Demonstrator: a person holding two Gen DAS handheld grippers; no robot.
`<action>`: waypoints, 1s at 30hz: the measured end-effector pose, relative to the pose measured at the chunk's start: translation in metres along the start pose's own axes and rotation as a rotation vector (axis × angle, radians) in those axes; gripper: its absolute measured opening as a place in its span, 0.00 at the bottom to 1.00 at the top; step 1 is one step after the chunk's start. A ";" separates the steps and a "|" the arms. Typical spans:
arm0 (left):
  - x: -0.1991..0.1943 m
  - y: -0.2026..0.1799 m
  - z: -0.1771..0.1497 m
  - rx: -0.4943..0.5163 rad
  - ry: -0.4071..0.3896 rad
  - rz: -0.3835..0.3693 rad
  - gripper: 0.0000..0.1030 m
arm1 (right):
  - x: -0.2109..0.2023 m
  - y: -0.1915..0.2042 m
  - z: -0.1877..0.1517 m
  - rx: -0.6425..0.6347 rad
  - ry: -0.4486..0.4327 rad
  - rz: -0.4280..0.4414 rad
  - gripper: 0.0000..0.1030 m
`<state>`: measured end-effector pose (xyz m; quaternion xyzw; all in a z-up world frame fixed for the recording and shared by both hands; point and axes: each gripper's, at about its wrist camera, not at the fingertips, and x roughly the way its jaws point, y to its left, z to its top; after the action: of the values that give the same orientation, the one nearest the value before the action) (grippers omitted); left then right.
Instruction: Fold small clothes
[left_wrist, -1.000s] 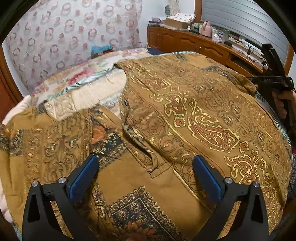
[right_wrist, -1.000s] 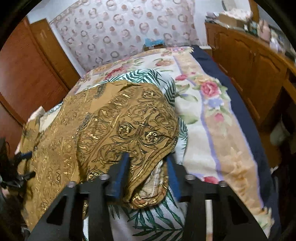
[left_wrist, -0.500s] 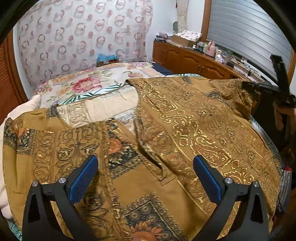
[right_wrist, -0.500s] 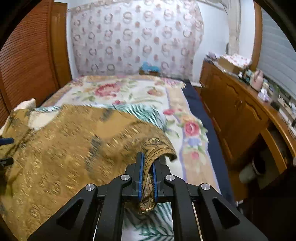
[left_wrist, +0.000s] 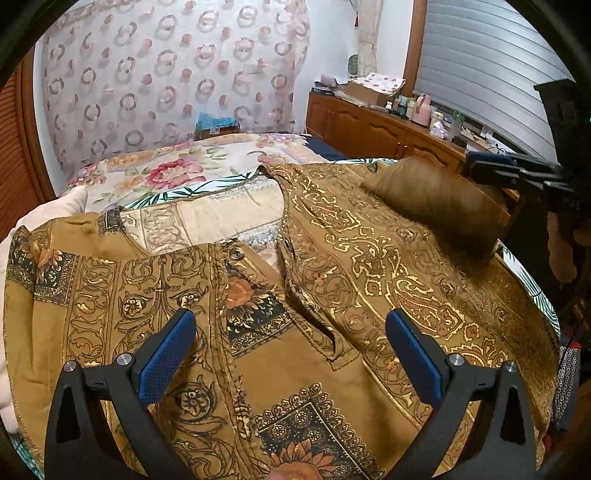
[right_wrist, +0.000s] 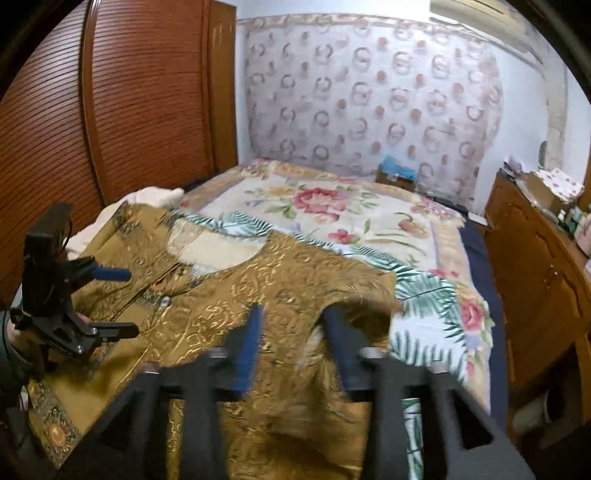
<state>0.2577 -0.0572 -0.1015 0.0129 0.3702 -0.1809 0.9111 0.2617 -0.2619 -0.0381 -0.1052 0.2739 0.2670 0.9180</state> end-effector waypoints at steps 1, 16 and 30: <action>0.001 0.001 0.000 -0.003 0.003 0.001 1.00 | -0.001 -0.004 0.000 0.005 0.002 0.003 0.52; -0.010 0.006 0.001 -0.017 -0.016 0.033 1.00 | 0.038 -0.046 -0.010 0.078 0.172 -0.137 0.52; -0.053 0.086 0.005 -0.124 -0.082 0.185 1.00 | 0.085 -0.011 0.031 -0.032 0.165 -0.067 0.57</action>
<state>0.2552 0.0392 -0.0710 -0.0167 0.3405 -0.0732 0.9373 0.3425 -0.2238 -0.0594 -0.1508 0.3407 0.2310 0.8988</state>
